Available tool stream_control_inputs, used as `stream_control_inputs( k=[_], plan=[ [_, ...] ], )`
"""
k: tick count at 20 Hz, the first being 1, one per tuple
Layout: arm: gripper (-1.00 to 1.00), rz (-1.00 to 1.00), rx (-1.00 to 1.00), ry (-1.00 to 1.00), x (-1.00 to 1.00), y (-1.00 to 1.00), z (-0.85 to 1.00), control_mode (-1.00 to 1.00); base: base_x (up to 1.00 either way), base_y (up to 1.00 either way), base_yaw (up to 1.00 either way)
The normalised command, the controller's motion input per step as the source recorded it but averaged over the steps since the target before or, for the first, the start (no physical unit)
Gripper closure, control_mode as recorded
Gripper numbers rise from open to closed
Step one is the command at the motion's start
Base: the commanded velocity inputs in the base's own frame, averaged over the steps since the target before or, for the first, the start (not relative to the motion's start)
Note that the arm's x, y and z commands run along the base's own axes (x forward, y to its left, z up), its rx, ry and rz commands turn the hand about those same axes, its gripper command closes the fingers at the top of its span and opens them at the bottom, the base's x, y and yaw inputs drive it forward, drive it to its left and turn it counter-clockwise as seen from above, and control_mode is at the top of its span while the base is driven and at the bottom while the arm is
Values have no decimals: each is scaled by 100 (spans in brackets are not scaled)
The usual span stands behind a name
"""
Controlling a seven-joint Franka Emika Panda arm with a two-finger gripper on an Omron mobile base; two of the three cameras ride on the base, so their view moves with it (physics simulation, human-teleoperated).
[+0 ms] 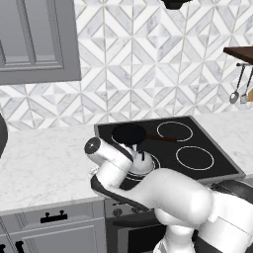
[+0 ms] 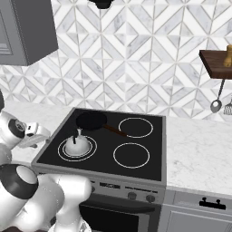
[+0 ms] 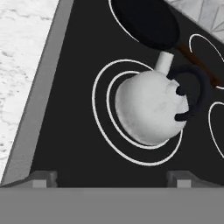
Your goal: Pick the kettle from the counter and place it on a stove burner. Then turn the burner on.
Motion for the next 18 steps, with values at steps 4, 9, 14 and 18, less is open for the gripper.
stream_control_inputs(
  k=[4,9,14,18],
  plan=[
    [-100,-14,0,11,-37,14,-84,-100,0,0,0],
    [-100,-15,4,-2,-54,0,-49,-100,0,0,0],
    [-100,-12,14,-8,-90,-1,-19,-100,0,0,0],
    [-100,-1,14,-15,-81,-16,-8,-100,0,0,0]
  ],
)
